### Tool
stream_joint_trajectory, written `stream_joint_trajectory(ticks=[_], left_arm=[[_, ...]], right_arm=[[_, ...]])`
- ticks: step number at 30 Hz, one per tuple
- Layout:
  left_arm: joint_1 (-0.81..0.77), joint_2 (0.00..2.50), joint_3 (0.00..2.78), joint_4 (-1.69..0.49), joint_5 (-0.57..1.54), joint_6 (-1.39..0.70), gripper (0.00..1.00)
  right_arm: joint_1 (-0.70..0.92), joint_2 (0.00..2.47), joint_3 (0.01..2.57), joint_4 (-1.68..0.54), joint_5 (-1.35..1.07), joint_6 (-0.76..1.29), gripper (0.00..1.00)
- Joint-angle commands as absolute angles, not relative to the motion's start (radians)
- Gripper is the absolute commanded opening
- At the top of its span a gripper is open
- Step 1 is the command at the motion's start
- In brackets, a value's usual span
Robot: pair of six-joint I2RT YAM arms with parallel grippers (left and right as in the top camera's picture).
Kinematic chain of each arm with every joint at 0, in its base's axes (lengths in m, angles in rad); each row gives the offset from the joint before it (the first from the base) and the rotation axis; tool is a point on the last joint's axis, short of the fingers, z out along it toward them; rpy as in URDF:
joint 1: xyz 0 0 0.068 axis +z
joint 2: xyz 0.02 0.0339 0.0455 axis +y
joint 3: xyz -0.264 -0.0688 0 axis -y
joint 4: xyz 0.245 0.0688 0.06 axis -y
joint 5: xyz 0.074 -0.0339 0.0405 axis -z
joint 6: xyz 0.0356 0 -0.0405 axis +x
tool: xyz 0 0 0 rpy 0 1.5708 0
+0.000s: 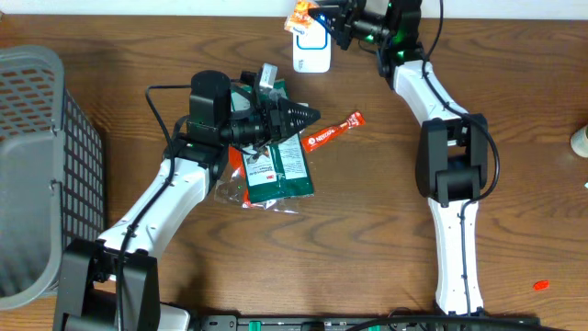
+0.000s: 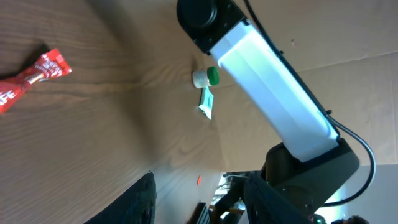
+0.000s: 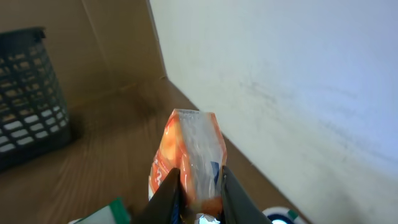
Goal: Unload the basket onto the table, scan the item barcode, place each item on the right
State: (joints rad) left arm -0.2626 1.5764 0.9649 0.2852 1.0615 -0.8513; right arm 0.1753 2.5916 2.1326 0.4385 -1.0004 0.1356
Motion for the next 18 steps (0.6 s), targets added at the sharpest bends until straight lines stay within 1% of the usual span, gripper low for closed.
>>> stream_joint_trajectory(ticks=[1, 7, 13, 18], left_arm=[[-0.261, 1.575, 0.965, 0.26, 1.036, -0.786, 0.46], [-0.261, 1.575, 0.965, 0.148, 0.954, -0.715, 0.46], [-0.261, 1.575, 0.965, 0.112, 0.895, -0.682, 0.46], [-0.261, 1.575, 0.965, 0.105, 0.86, -0.658, 0.46]], right_arm=[[0.199, 2.588, 2.146, 0.438, -0.966, 0.049, 0.01], [0.204, 2.599, 2.146, 0.459, -0.973, -0.012, 0.01], [0.2, 2.654, 2.146, 0.59, -0.979, 0.053, 0.01], [0.203, 2.684, 2.146, 0.65, -0.977, 0.066, 0.01]])
